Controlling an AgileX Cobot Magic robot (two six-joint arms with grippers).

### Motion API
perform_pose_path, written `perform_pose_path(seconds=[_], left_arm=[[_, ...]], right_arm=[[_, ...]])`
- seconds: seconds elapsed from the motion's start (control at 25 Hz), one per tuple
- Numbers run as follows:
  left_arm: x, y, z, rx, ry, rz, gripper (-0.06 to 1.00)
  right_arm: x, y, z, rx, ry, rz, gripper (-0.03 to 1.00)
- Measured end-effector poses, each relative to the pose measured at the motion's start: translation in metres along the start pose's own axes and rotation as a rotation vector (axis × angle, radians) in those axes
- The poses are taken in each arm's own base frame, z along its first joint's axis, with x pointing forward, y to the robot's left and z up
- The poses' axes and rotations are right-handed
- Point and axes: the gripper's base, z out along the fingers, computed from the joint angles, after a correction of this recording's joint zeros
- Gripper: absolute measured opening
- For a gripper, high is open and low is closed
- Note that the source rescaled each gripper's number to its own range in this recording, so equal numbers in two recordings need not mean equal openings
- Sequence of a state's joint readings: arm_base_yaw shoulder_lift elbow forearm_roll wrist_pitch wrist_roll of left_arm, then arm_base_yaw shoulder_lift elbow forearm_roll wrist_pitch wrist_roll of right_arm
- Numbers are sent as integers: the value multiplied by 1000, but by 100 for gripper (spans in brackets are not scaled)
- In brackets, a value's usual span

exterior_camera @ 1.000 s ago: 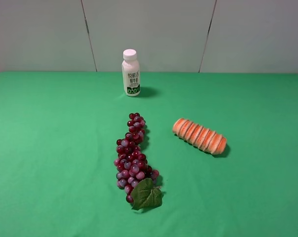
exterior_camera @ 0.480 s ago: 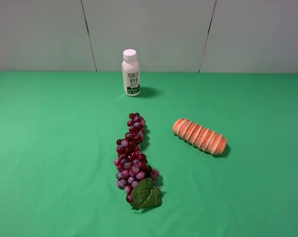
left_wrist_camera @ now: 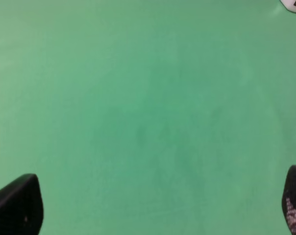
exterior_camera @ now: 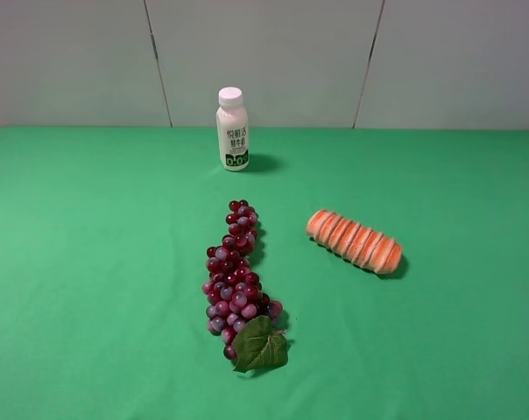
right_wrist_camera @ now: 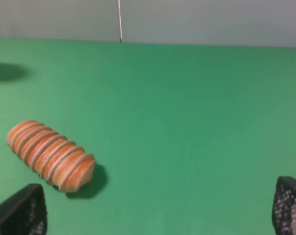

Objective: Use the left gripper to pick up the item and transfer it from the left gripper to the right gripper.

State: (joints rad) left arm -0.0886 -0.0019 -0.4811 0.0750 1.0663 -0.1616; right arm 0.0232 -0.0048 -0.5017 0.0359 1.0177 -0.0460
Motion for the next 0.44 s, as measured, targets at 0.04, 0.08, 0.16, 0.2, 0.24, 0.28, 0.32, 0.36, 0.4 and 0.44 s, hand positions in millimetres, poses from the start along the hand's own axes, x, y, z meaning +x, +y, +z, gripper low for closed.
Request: perform_pose_path(seconds=[0.04, 0.08, 0.16, 0.2, 0.24, 0.28, 0.32, 0.36, 0.4, 0.44], left_arm=[[0, 0, 0, 0, 0, 0, 97], [0, 0, 0, 0, 0, 0, 97], [0, 0, 0, 0, 0, 0, 97], [0, 0, 0, 0, 0, 0, 97], [0, 0, 0, 0, 0, 0, 97], [0, 0, 0, 0, 0, 0, 97], [0, 0, 0, 0, 0, 0, 97], [0, 0, 0, 0, 0, 0, 97], [0, 0, 0, 0, 0, 0, 97], [0, 0, 0, 0, 0, 0, 97]], right_arm=[[0, 0, 0, 0, 0, 0, 100], [0, 0, 0, 0, 0, 0, 100], [0, 0, 0, 0, 0, 0, 100], [0, 0, 0, 0, 0, 0, 100], [0, 0, 0, 0, 0, 0, 100], [0, 0, 0, 0, 0, 0, 100], [0, 0, 0, 0, 0, 0, 100], [0, 0, 0, 0, 0, 0, 100], [0, 0, 0, 0, 0, 0, 100], [0, 0, 0, 0, 0, 0, 100]])
